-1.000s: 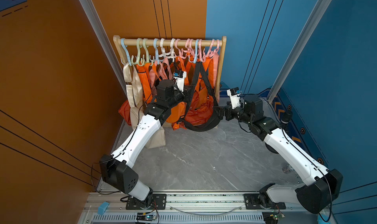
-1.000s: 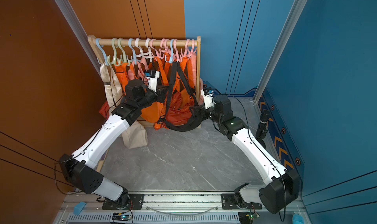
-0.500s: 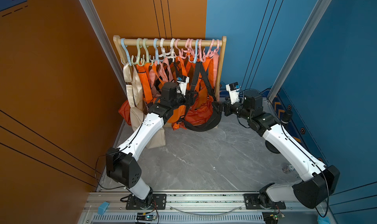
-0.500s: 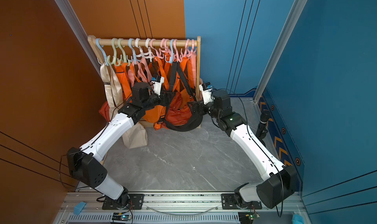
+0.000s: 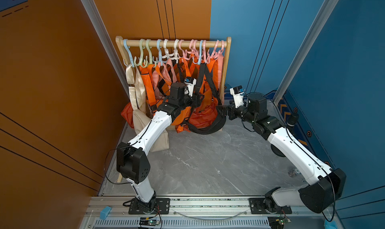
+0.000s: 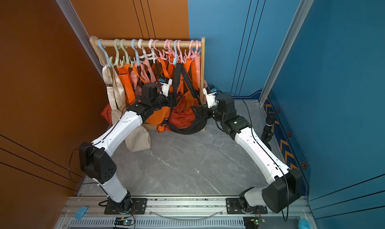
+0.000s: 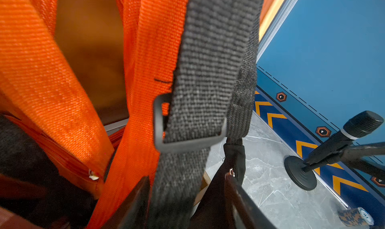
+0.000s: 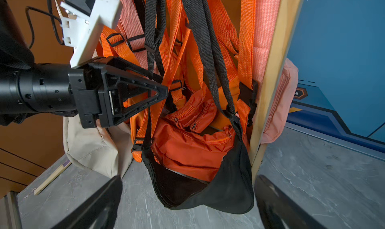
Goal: Take the bag off the hook
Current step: Pick up the bag from the hook.
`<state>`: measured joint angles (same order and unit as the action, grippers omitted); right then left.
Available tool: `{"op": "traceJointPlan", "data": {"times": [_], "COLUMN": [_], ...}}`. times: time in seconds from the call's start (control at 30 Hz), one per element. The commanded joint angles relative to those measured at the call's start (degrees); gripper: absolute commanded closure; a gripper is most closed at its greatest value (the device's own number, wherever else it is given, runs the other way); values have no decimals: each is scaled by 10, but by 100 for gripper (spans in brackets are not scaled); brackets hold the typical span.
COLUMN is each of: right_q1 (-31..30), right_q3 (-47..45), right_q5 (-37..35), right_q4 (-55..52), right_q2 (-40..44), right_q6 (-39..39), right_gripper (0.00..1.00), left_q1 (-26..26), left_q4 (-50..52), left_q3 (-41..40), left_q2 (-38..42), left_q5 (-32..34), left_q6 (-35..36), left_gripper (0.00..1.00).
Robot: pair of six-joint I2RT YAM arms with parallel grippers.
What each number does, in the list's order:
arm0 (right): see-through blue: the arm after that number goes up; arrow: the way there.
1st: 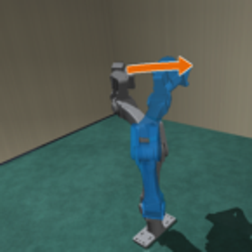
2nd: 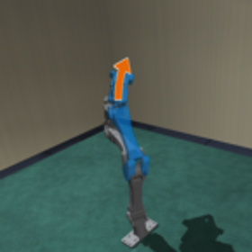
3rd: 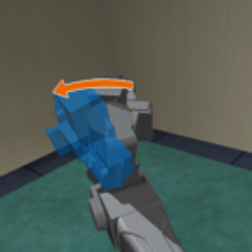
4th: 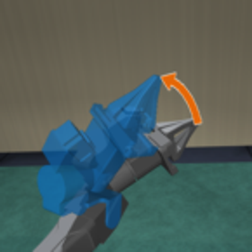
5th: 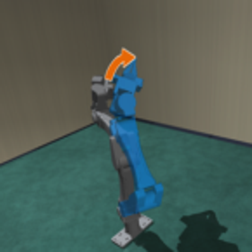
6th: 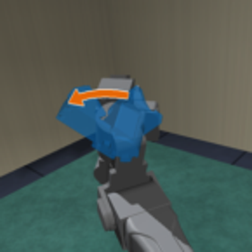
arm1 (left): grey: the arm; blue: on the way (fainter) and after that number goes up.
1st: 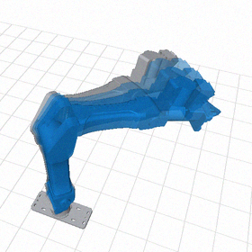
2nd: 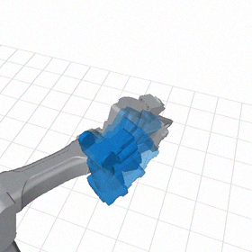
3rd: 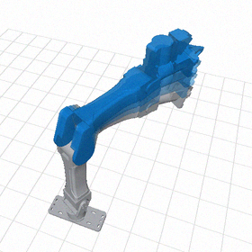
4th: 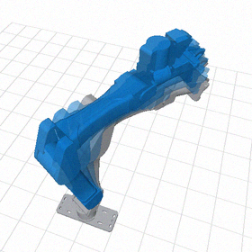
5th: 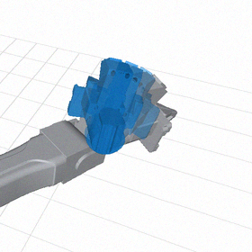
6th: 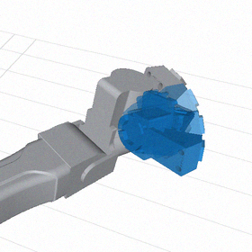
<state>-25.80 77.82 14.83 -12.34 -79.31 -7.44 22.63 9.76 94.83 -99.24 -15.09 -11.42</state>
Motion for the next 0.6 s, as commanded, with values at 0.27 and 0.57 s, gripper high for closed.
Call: {"op": "traceJointPlan", "data": {"times": [0.27,0.57], "right_q1": [4,3], "right_q3": [-11,-4], "right_q5": [2,7], "right_q4": [16,16], "right_q2": [6,-2], "right_q6": [4,3], "right_gripper": [0,0], "left_q1": [12,6], "left_q4": [4,-8], "left_q3": [6,-37], "left_q2": [16,72], "left_q5": [0,9], "left_q6": [-4,-7], "left_gripper": [80,91]}}
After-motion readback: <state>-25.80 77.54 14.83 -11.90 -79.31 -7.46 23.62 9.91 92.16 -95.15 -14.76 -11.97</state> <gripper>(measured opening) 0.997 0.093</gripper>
